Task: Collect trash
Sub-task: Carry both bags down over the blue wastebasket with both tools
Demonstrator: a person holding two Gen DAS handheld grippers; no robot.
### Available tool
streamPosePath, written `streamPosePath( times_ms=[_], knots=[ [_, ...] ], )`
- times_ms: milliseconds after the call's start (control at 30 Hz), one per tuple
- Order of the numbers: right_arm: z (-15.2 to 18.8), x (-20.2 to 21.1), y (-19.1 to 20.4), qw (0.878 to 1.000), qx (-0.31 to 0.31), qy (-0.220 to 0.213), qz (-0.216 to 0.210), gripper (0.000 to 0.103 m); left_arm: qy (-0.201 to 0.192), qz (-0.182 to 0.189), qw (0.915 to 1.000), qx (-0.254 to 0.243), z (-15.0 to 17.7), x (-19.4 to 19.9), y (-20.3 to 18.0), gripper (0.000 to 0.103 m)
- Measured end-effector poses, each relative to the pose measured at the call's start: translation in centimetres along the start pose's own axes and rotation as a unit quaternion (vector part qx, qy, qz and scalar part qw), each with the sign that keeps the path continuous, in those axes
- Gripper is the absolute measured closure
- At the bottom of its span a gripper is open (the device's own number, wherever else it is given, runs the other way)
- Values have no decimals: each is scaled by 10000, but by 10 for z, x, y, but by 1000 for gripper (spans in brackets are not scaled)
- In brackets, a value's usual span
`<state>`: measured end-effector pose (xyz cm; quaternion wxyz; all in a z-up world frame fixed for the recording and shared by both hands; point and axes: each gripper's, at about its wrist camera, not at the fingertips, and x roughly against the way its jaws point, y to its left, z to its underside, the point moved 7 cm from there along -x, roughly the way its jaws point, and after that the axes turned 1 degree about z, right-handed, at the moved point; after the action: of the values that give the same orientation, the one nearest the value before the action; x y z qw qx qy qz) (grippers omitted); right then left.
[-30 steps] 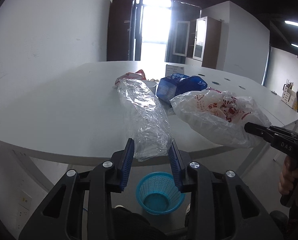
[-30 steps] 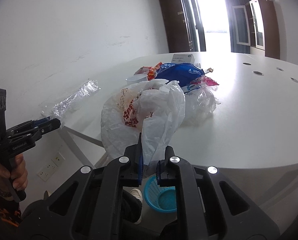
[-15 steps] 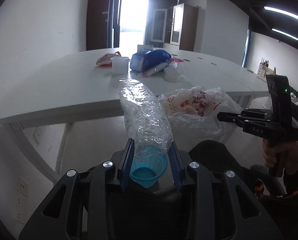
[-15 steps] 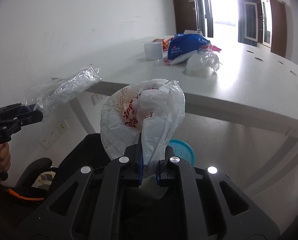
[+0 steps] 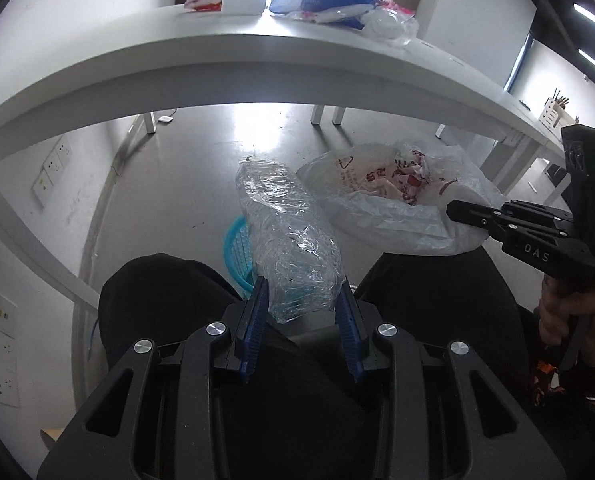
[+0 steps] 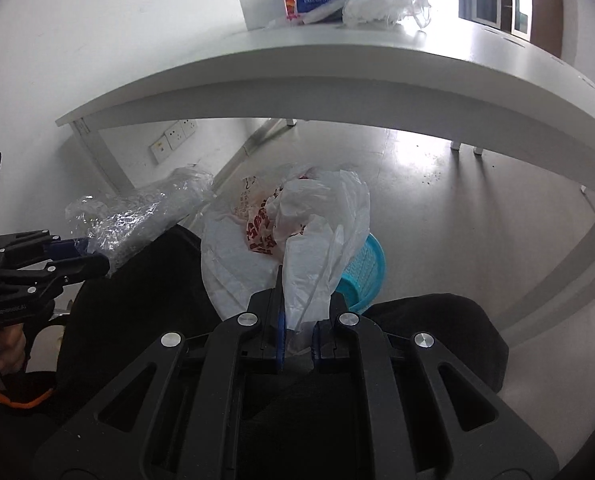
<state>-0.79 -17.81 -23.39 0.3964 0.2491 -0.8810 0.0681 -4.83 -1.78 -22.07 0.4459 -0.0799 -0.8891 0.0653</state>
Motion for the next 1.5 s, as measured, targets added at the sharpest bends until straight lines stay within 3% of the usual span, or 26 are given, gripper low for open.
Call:
streamPosePath(
  times_ms=[167, 467, 933, 1167, 1500],
  knots=[
    [0, -43, -8, 9994, -7, 305, 188, 95, 230, 126, 9995, 179, -14, -48, 9, 70],
    [4, -114, -28, 9952, -263, 822, 457, 95, 597, -16, 9964, 607, -30, -120, 35, 70],
    [20, -200, -45, 9796, -808, 1769, 515, 95, 1370, 31, 9864, 908, -45, -210, 39, 70],
    [26, -251, -53, 9708, -994, 2122, 518, 95, 1758, 257, 9721, 1531, -48, -256, 55, 70],
    [32, -308, -69, 9526, -1507, 2631, 247, 94, 2291, 157, 9524, 2004, -44, -303, 69, 70]
  ],
)
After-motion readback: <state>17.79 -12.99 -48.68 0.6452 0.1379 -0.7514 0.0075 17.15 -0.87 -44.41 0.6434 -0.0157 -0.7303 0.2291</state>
